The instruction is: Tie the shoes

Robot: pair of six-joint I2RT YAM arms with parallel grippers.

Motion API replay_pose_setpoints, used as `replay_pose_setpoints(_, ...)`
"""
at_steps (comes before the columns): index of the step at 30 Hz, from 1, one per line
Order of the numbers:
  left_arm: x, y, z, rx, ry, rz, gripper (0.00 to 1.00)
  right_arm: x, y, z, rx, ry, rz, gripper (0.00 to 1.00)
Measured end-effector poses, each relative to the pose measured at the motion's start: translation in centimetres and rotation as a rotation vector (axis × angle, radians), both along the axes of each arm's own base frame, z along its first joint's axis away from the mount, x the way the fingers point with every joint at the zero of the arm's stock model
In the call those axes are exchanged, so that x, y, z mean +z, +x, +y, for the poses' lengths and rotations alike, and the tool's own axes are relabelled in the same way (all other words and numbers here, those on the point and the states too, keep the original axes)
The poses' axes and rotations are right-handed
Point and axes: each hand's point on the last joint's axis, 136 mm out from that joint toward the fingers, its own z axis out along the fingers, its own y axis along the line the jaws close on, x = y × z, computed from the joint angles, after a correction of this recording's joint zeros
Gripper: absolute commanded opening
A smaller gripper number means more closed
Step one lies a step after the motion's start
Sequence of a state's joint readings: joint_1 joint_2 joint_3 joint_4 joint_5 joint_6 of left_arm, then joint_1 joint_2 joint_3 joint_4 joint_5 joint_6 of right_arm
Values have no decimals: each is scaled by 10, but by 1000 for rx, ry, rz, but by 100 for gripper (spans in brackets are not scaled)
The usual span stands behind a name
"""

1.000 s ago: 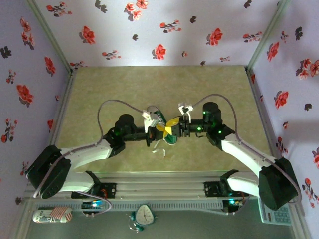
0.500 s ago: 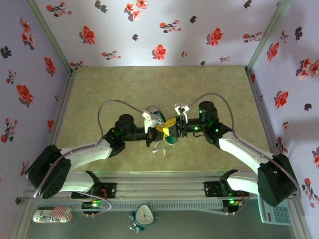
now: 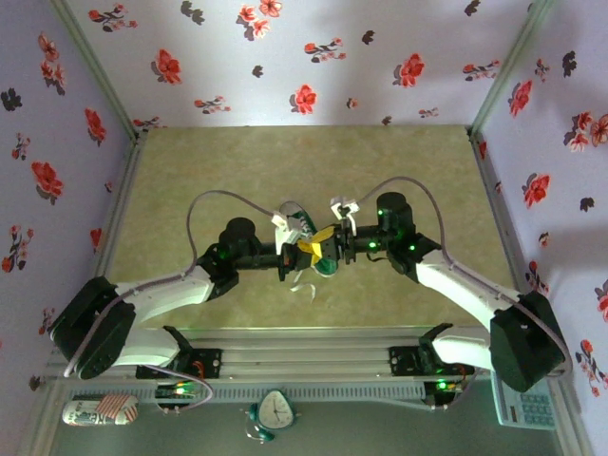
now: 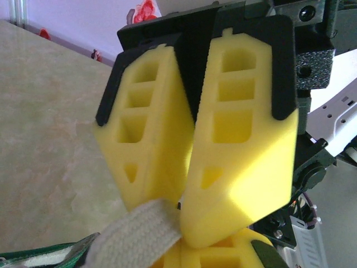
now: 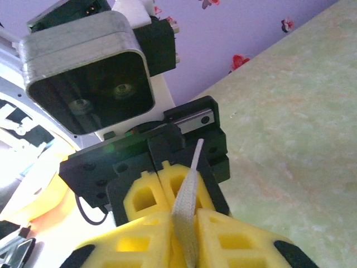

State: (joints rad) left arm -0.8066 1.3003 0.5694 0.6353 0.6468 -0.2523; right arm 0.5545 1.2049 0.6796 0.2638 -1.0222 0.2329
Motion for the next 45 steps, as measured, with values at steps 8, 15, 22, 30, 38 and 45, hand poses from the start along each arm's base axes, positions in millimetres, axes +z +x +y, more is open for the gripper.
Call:
replay_pose_setpoints(8,-1,1,1,4,2,6,2,1,-1,0,4,-5,-10,0)
replay_pose_setpoints(15,-2,20,12,89,-1,78,82,5,16,-9,-157,-48,-56,0)
replay_pose_setpoints(22,-15,48,53,384,105,139,86,-15,41,-35,-396,-193,-47,0)
replay_pose_setpoints(30,-75,89,71,654,340,333,67,-59,38,-51,-477,-331,33,0)
replay_pose_setpoints(38,-131,89,62,690,447,486,57,-62,40,-55,-506,-350,33,0)
replay_pose_setpoints(45,-145,92,51,678,422,536,55,-63,40,-55,-507,-352,33,0)
